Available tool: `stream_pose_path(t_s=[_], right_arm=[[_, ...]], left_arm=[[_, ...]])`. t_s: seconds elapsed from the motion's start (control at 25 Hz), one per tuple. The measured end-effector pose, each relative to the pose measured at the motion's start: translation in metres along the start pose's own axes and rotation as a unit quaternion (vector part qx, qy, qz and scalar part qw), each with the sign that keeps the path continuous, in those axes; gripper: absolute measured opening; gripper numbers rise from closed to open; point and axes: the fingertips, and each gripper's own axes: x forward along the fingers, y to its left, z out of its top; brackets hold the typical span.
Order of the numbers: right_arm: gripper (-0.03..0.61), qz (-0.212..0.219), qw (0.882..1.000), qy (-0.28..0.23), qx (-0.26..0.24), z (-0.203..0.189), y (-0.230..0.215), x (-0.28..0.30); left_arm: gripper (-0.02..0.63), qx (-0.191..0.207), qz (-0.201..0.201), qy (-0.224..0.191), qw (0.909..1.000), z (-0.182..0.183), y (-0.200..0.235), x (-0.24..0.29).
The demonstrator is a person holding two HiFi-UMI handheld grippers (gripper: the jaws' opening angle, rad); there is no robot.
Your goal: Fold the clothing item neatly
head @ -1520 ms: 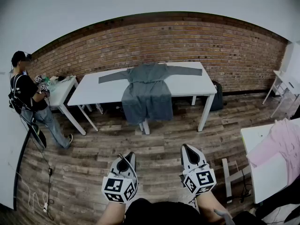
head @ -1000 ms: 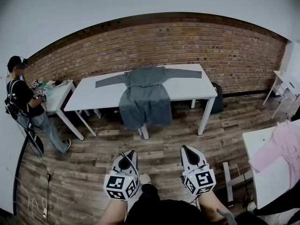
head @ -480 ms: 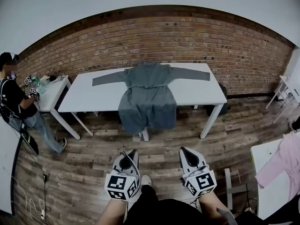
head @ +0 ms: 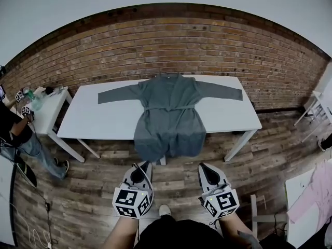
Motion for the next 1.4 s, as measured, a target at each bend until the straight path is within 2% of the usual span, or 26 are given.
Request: stream_pose_path(t_s=[0.48,0.84,1.08,1.4], right_arm=[[-0.009,-0.021,1.000,0.010,-0.007,0.004,-0.002,0.099],[-0.009,-0.034,0.999,0.011,-0.004,0.003,-0.015,0.127],[-0.009,-0.039,0.999,0.006,0.002,-0.002,-0.046,0.156],[-0.009,-0.036,0.999,-0.017,0.009,0.007,-0.114,0.225]], left_arm=[[-0.009,-0.025,-0.015,-0.004,0.9996,0.012,0.094,0.055],[-0.009,-0.033,-0.021,-0.007,0.9992,0.015,0.118,0.079],[-0.009,-0.023,-0.017,-0.009,0.9996,0.019,0.127,0.106],[-0.009,-0.009,-0.009,-0.009,0.9999,0.040,0.140,0.178]])
